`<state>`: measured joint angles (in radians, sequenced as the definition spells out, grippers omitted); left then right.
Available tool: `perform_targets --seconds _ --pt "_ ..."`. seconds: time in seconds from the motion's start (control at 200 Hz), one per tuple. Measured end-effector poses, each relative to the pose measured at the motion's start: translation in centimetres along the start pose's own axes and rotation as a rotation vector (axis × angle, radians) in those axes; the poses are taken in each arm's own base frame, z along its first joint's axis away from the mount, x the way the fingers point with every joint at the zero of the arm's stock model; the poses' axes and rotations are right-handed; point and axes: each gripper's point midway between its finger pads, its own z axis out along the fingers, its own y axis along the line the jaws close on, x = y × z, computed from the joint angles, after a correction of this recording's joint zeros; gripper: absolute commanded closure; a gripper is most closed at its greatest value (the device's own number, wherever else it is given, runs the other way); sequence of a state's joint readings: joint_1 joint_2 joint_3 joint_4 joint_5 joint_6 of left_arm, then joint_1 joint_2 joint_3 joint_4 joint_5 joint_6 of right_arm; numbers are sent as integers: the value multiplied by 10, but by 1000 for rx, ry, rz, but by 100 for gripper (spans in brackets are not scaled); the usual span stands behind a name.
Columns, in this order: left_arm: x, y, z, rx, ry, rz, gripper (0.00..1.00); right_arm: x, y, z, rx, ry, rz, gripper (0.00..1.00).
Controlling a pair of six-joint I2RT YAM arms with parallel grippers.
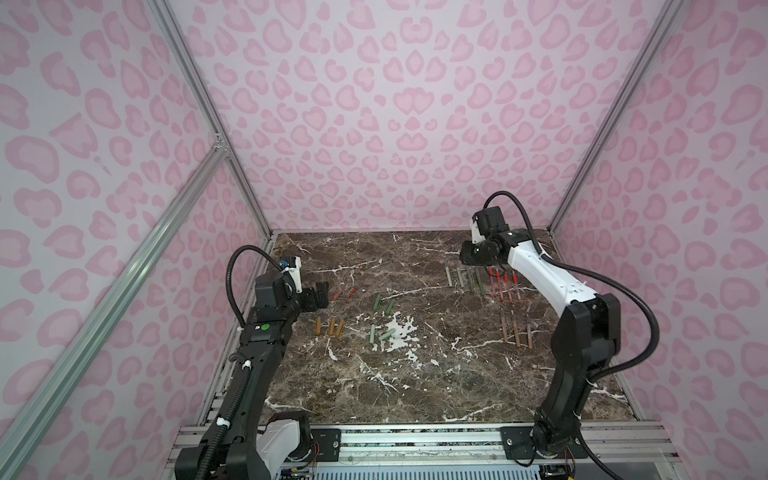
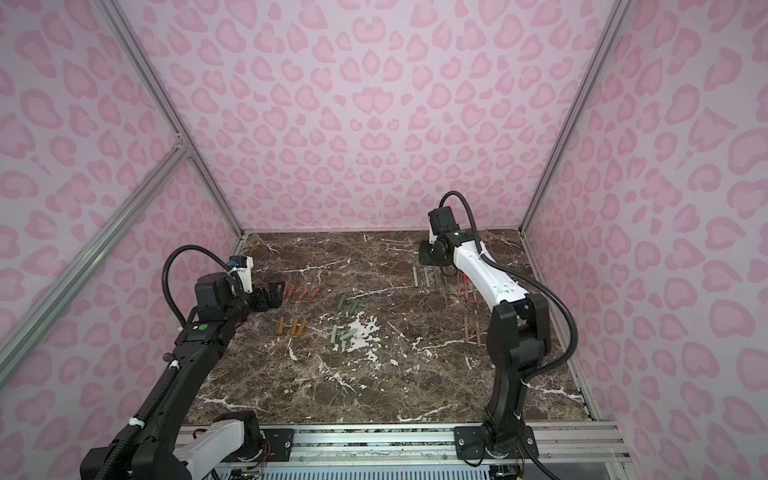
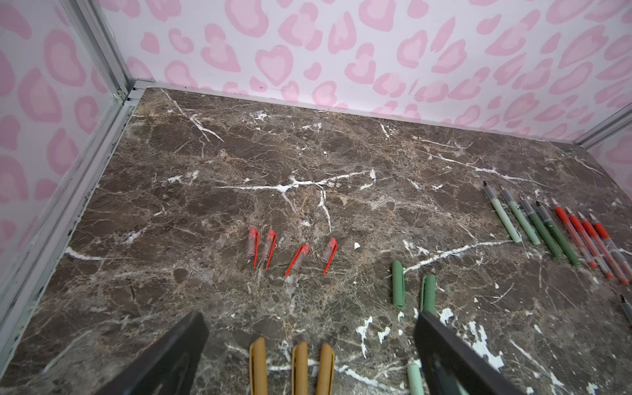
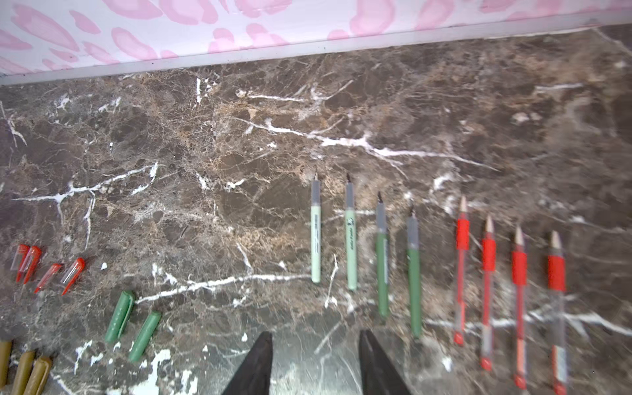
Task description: Open the pen caps
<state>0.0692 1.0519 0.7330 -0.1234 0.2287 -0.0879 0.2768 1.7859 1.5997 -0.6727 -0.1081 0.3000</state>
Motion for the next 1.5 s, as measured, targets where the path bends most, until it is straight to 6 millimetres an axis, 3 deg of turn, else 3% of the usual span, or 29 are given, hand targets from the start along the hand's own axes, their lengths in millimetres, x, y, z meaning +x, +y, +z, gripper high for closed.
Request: perform_targets --seconds 0.095,0.21,0.23,0.29,0.46,0.62,0.775,0.9,1.08,1.325,1.5 --pt "11 3 9 1 -3 19 2 13 -25 -28 38 -78 23 28" --pt "27 5 22 14 -16 40 2 31 -63 -50 102 -169 66 20" --pt "31 6 24 14 -17 41 2 35 -70 -52 116 -183 77 11" --pt "40 7 30 19 -23 46 2 44 -90 -56 150 -219 104 2" --pt "58 11 41 27 -61 76 2 72 -131 -57 224 -274 123 1" --pt "69 13 47 30 -116 92 2 97 -160 -43 270 -303 123 2" --pt "76 17 55 21 -144 100 2 124 -169 -23 276 -333 85 2" --pt "66 21 60 1 -211 122 2 125 -176 -17 303 -412 42 2" --pt "86 30 65 -40 -214 118 2 117 -184 -11 325 -509 30 2" --pt "50 43 66 -129 -308 86 2 111 -188 6 300 -574 34 2" --pt "52 48 67 -159 -295 79 2 121 -183 17 276 -586 11 1"
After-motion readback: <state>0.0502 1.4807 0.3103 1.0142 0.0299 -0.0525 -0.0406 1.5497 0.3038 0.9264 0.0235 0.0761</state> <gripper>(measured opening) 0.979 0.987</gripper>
